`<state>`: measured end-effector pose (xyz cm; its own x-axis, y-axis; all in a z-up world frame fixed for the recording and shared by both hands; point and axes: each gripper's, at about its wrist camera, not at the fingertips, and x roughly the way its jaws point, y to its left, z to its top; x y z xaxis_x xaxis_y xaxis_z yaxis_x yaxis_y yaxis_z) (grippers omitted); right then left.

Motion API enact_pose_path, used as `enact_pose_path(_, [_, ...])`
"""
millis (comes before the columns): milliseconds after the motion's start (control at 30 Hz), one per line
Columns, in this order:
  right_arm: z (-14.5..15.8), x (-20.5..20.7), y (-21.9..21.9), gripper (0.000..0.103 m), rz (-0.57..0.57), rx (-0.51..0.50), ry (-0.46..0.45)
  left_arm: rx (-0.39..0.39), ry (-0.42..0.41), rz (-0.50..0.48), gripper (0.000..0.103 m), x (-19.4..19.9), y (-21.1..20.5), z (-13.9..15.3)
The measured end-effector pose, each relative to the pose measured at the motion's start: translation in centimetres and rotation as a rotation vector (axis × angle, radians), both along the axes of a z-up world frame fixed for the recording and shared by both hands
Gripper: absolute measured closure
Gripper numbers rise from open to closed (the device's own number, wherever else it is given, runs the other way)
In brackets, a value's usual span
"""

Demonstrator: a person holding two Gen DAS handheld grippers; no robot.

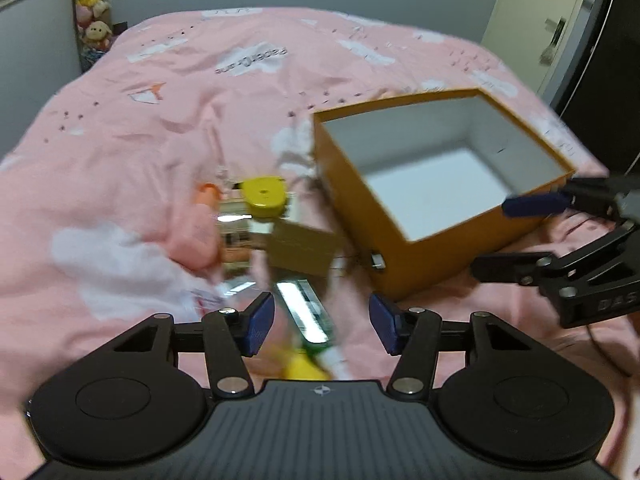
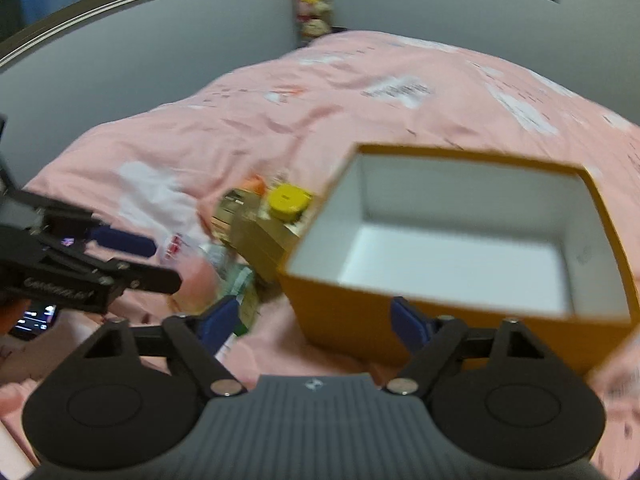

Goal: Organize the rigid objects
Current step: 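Grasp the gold cube box with the right tool while the left tool grasps the clear pink-sponge cup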

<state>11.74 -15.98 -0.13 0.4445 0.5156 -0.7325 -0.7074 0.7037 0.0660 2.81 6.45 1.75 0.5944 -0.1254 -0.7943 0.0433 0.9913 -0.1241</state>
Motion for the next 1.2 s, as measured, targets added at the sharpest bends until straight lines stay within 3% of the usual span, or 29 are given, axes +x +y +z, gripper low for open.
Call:
enact_pose_path(67, [0.4, 0.4, 1.4, 0.026, 0.079, -0.004, -0.011, 0.002, 0.04, -0.013, 0.036, 0.6, 0.9, -0.2])
enact_pose_path(133, [0.6, 0.9, 3.0, 0.033, 0.168, -0.033, -0.035, 0.005, 0.102, -0.035, 0.023, 1.6, 1.8, -0.7])
enact_pose_path(233, [0.4, 1.8, 5.5, 0.036, 0.288, -0.081, -0.063, 0.055, 0.163, -0.059, 0.016, 2.9, 2.6, -1.8])
enact_pose_path(300, [0.0, 2.6, 7.1, 0.036, 0.356, -0.112, -0.072, 0.082, 0.196, -0.051, 0.015, 3.8, 3.1, -2.8])
enact_pose_path(567, [-3.4, 5.4, 13.1, 0.036, 0.605, -0.322, -0.071, 0.036, 0.287, -0.112, 0.015, 5.7, 4.1, -6.0])
enact_pose_path(700, [-5.1, 7.0, 14.8, 0.037, 0.665, -0.385, -0.027, 0.098, 0.29, -0.165, 0.012, 6.3, 3.8, -6.6])
enact_pose_path(900, [-7.7, 8.5, 16.9, 0.041, 0.691, -0.448, 0.016, 0.191, 0.288, -0.35, 0.009, 6.8, 2.7, -6.6])
enact_pose_path(1067, [-8.8, 8.9, 18.0, 0.041, 0.683, -0.472, 0.04, 0.251, 0.287, -0.58, 0.014, 6.8, 1.2, -6.9])
enact_pose_path(1200, [-9.3, 9.4, 18.4, 0.041, 0.672, -0.484, 0.051, 0.33, 0.324, -0.671, 0.019, 7.1, -0.1, -7.8])
